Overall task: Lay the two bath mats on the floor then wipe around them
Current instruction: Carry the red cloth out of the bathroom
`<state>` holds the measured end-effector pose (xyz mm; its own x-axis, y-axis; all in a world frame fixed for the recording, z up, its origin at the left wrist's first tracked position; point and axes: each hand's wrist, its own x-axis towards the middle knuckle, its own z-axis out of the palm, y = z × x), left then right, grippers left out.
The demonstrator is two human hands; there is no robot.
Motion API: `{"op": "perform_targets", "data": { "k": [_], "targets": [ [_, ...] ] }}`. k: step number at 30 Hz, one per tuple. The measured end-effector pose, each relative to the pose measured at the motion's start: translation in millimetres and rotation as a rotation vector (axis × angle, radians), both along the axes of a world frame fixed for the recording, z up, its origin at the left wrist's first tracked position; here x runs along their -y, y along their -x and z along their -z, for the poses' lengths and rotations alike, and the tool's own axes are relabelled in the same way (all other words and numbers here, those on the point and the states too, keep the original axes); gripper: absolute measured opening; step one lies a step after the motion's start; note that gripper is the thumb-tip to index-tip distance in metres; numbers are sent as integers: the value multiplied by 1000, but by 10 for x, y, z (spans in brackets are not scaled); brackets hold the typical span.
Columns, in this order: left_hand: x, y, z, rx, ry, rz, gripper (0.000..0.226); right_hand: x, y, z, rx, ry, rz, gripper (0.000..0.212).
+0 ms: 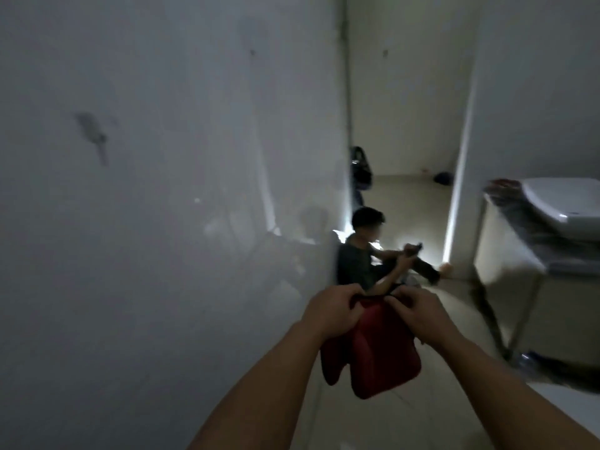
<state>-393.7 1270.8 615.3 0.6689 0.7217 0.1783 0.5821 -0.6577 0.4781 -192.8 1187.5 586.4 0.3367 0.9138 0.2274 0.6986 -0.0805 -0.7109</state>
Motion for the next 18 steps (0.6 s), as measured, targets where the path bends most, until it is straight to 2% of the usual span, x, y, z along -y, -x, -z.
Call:
{"op": "perform_targets", "data": {
  "k": [5,9,11,15,18],
  "targets": [
    [-68,919,-796,58,-287,-278,27,-780,769,-783,-120,-225,-302,6],
    [95,1582,-1488,133,-613,-484,27,-1130,1467,-1619,-198,-392,-563,16],
    [205,1880,-1832,132,-772,-553,31,-1197,1819,-2062,-239,-475,-684,13],
    [444,2388,-2503,34,-1063,-675,37,-1330,2431,-2783,-313,-587,-822,11],
    [570,2694,-2793,-156,-1215,-751,35,-1413,2799,-3094,-342,-644,-883,14]
  ]
}}
